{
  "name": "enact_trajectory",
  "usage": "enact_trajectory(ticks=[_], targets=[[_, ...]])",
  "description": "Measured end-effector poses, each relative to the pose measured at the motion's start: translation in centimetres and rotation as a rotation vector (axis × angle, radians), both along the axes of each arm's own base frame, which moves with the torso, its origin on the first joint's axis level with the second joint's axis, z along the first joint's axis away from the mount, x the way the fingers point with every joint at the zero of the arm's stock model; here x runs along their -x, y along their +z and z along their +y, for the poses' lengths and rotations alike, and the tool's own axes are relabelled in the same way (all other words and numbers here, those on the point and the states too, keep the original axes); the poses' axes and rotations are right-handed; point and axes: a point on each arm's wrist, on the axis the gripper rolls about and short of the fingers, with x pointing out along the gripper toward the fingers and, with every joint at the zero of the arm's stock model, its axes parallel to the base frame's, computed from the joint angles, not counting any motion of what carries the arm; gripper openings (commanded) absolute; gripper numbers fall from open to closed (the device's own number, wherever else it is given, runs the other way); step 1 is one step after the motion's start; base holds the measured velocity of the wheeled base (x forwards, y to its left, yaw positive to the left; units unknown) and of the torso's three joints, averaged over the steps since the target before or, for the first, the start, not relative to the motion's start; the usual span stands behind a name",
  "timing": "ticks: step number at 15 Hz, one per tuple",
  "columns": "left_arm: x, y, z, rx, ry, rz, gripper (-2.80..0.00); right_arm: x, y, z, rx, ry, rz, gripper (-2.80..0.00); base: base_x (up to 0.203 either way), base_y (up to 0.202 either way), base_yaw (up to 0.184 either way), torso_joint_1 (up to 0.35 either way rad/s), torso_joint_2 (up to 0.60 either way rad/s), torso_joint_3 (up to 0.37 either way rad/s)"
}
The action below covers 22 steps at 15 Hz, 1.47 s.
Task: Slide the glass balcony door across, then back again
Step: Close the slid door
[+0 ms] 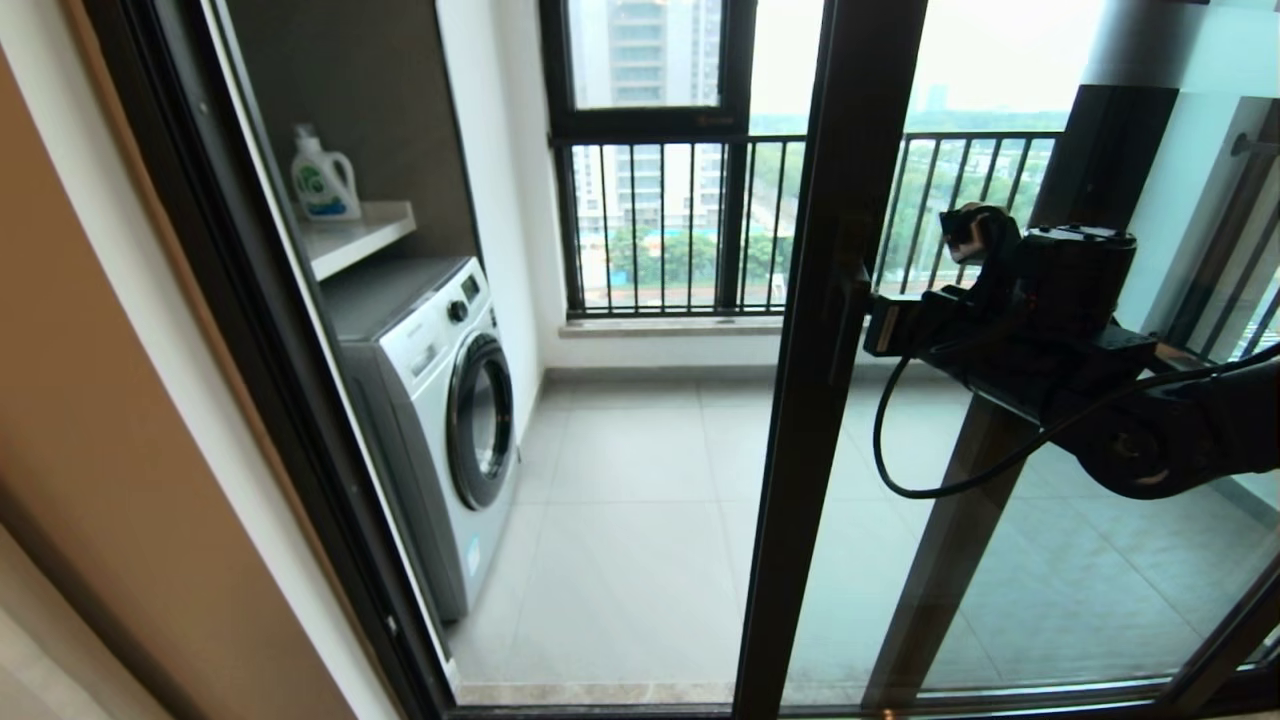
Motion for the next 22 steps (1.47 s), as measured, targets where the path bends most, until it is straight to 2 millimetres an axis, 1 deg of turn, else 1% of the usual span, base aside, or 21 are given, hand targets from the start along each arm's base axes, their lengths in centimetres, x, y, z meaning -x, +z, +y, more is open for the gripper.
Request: enact_trajectory(ticks=[3,5,12,16,20,22], targets=[[0.0,0.0,0.0,0.000,0.000,0.000,-2.80,0.0,-0.3,0.5,0.002,0.018,0.009,-2.80,0.000,0.000,0.000,0.000,0.00,0.000],[0.0,0.0,0.0,0.000,0.000,0.000,-2.80,0.2,-0.6,1.2,0.007,0.020,0.016,-2.80,0.000,0.000,0.000,0.000,0.00,0.000],[0.0,0.0,0.0,0.000,0.000,0.000,-2.80,1.4,-0.9,4.4,0.018,0.066,0.026,-2.80,0.000,0.000,0.000,0.000,0.00,0.000],[0.0,0.0,0.0,0.000,0.000,0.000,-2.80,2.1,-1.0,6.5,0.019,0.126,0.028,-2.80,0.000,0.000,0.000,0.000,0.00,0.000],[0.0,0.0,0.0,0.000,0.000,0.000,-2.80,2.0,-0.8,6.8,0.014,0.101,0.021,-2.80,0.000,0.000,0.000,0.000,0.00,0.000],[0.0,0.0,0.0,0.000,-0.001,0.000,-2.80,2.0,-0.6,6.7,0.009,0.095,0.014,-2.80,0.000,0.000,0.000,0.000,0.00,0.000]])
